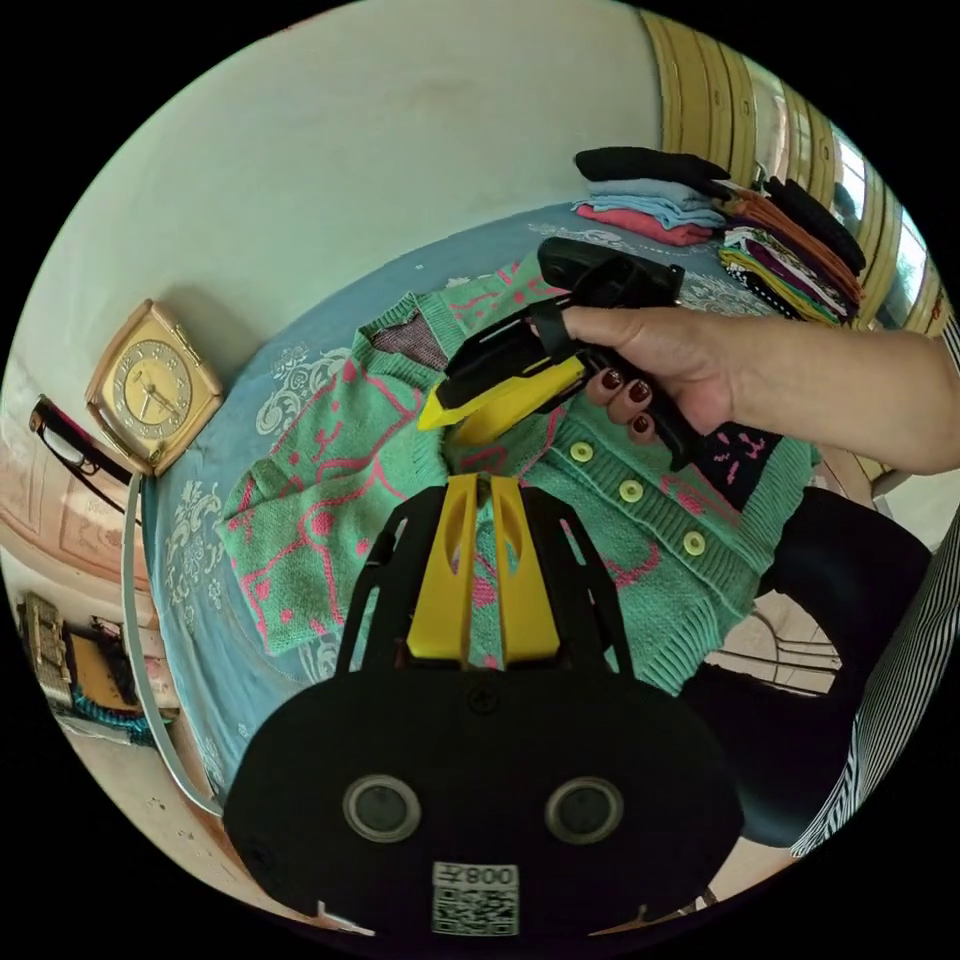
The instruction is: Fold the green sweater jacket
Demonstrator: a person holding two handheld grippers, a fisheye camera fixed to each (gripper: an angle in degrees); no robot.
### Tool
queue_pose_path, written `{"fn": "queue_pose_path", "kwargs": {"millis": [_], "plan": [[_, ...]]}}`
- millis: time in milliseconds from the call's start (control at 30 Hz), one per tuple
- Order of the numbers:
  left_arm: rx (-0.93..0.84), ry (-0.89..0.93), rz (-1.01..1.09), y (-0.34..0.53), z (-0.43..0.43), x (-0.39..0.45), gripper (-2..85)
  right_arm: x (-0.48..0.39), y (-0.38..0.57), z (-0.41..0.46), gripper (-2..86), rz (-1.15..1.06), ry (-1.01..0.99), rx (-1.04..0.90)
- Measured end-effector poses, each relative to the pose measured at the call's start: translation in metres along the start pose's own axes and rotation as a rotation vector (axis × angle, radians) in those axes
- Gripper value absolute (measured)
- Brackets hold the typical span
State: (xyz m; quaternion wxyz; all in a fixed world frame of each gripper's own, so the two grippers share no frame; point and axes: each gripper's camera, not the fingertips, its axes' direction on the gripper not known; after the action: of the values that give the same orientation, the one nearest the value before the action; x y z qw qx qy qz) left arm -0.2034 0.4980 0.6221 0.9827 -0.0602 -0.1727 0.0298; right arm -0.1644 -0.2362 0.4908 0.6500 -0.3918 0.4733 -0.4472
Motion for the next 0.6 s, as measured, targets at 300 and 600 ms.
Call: {"fn": "queue_pose_path", "kwargs": {"millis": [300, 600], "plan": [[0.124, -0.138, 0.027, -0.105, -0.037, 0.042, 2.6, -0.02, -0.042, -0.036, 3.6, -0.144, -0.062, -0.017], [0.275, 0.001, 0.065, -0.219, -0.014, 0.096, 2.6, -0.036, -0.053, -0.174, 3.0, -0.283, 0.112, 0.067]]}}
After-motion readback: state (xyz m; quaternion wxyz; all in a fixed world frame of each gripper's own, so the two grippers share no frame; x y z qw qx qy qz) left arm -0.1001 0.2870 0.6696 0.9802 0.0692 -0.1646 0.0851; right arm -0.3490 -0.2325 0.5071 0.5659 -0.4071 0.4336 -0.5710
